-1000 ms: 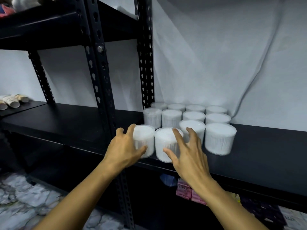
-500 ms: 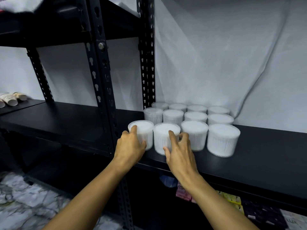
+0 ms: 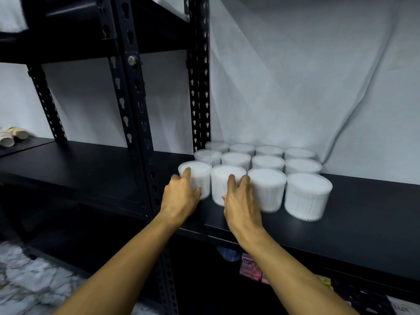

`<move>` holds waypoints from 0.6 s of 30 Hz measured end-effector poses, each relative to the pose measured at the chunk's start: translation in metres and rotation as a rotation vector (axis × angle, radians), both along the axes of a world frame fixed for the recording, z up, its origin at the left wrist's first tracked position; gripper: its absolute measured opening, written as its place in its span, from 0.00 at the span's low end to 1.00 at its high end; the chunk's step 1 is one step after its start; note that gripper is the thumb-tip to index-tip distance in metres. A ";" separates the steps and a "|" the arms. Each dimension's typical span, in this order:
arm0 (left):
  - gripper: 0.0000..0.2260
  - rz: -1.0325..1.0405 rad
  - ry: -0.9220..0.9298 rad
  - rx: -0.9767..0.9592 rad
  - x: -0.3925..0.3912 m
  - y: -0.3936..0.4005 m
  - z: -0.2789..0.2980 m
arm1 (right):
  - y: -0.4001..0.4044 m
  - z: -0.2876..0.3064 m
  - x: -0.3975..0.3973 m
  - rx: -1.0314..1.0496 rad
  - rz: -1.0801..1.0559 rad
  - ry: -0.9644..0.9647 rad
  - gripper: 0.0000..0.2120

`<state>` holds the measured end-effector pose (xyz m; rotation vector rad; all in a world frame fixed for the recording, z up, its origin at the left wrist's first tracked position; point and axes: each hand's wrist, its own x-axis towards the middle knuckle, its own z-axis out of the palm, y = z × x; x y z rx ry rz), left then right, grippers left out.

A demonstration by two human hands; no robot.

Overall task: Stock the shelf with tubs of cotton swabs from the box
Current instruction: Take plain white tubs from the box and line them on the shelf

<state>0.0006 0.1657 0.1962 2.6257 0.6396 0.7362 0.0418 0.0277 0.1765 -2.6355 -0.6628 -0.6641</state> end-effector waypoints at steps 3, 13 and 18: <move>0.24 0.004 -0.003 -0.001 0.004 0.002 -0.001 | 0.002 0.001 0.002 -0.027 -0.005 0.006 0.31; 0.25 -0.011 -0.011 0.020 0.013 0.009 -0.004 | 0.006 0.006 0.000 -0.074 -0.046 -0.008 0.30; 0.25 -0.018 -0.015 0.042 0.014 0.010 -0.005 | 0.002 0.007 0.000 -0.099 0.004 0.026 0.37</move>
